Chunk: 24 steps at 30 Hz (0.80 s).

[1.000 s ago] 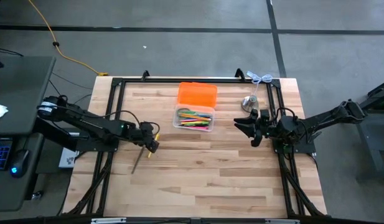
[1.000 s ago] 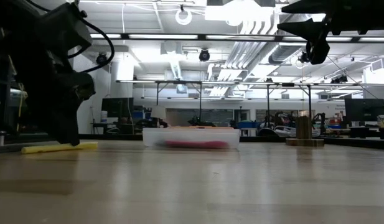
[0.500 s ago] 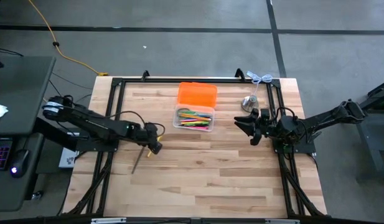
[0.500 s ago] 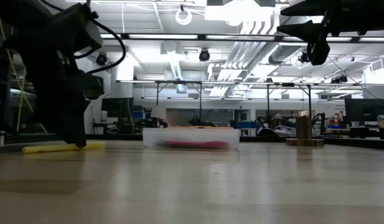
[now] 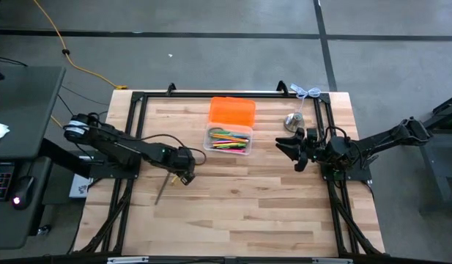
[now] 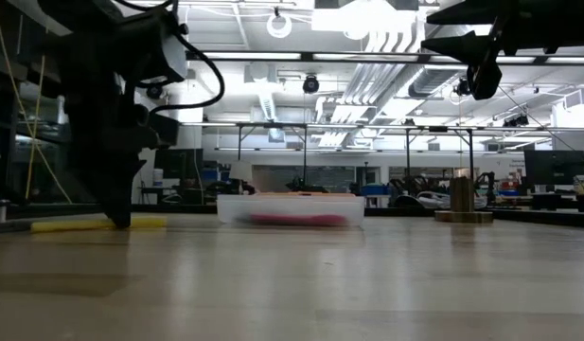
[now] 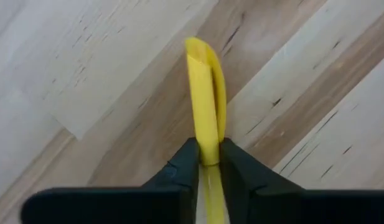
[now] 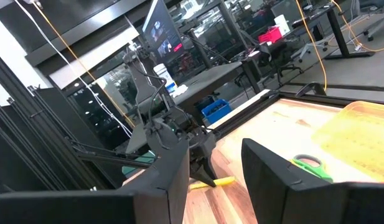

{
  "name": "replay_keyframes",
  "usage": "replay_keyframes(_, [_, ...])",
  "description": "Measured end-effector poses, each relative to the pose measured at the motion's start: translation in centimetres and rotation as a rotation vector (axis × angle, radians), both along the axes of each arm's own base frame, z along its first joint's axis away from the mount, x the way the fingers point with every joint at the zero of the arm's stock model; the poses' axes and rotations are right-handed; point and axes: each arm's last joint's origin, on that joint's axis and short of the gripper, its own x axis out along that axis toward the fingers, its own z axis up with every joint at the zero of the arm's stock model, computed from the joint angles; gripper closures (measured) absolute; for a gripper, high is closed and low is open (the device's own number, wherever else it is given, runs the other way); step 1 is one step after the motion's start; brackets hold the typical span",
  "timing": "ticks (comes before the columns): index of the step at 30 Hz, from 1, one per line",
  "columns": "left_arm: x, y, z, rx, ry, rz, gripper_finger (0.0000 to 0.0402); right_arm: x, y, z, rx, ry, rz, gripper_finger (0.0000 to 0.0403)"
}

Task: Pick & place school supplies into a supply box
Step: Put the yellow pen into the transparent supply box

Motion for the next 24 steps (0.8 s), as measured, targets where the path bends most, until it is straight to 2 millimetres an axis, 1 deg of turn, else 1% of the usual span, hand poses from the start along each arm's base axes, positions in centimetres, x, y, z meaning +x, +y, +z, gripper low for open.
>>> replay_keyframes(4, [0.7, 0.0, 0.7, 0.031, -0.003, -0.057, 0.0359, 0.0, 0.0, 0.0, -0.001, 0.003, 0.000, 0.0279])
replay_keyframes(7, [1.0, 0.0, 1.0, 0.050, -0.013, -0.065, 0.0375, 0.0, 0.0, -0.1, -0.002, 0.008, 0.001, 0.0279])
replay_keyframes(9, [1.1, 0.0, 1.1, 0.057, -0.014, -0.071, 0.0374, 0.0, 0.0, -0.1, -0.004, 0.015, 0.001, 0.0279])
replay_keyframes(12, [1.4, 0.0, 1.6, 0.055, -0.027, -0.071, 0.0361, 0.0, 0.0, -0.2, -0.006, 0.022, 0.001, 0.0279])
replay_keyframes(17, [2.1, -0.1, 3.0, 0.060, -0.012, -0.087, 0.0357, 0.0, 0.0, -0.2, -0.006, 0.024, 0.001, 0.0279])
replay_keyframes(20, [2.6, -0.2, 4.5, 0.081, 0.001, -0.116, 0.0363, 0.0, 0.0, -0.2, -0.006, 0.023, 0.001, 0.0279])
replay_keyframes(24, [3.3, -0.2, 6.8, 0.118, 0.021, -0.151, 0.0363, 0.0, 0.0, -0.2, -0.006, 0.023, 0.001, 0.0279])
